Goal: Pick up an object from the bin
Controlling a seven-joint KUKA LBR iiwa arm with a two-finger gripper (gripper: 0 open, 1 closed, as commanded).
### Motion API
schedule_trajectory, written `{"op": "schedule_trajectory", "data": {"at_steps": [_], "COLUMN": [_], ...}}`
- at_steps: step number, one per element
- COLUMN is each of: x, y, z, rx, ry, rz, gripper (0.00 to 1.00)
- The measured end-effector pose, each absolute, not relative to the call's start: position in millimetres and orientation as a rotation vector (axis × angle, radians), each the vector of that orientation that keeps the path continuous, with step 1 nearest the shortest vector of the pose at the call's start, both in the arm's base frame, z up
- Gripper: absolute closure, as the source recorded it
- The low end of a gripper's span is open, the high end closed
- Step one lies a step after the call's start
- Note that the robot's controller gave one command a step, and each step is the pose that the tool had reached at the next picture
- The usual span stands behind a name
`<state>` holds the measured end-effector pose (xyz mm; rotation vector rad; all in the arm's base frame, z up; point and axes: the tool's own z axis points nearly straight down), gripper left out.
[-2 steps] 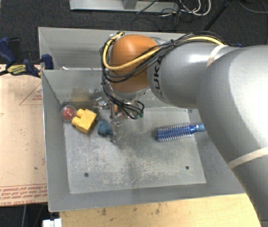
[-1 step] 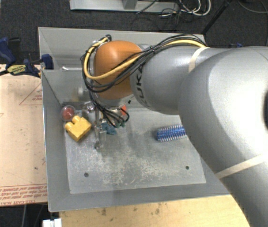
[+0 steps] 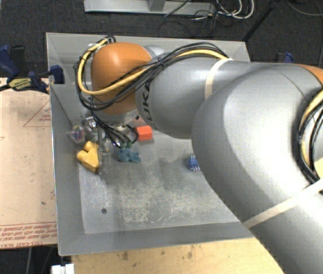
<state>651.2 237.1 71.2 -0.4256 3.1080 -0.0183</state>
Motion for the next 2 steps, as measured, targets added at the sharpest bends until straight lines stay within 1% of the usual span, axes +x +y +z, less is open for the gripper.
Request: {"op": "schedule_trajectory", "data": {"at_steps": [1, 2], "x": [648.7, 613.1], "y": [244.4, 230.3], "z": [71.7, 234.5], "rx": [-0.431, -0.465], "ry": [3.107, 3.096], "rz": [0.005, 0.004], "gripper": [1.0, 1.0]}}
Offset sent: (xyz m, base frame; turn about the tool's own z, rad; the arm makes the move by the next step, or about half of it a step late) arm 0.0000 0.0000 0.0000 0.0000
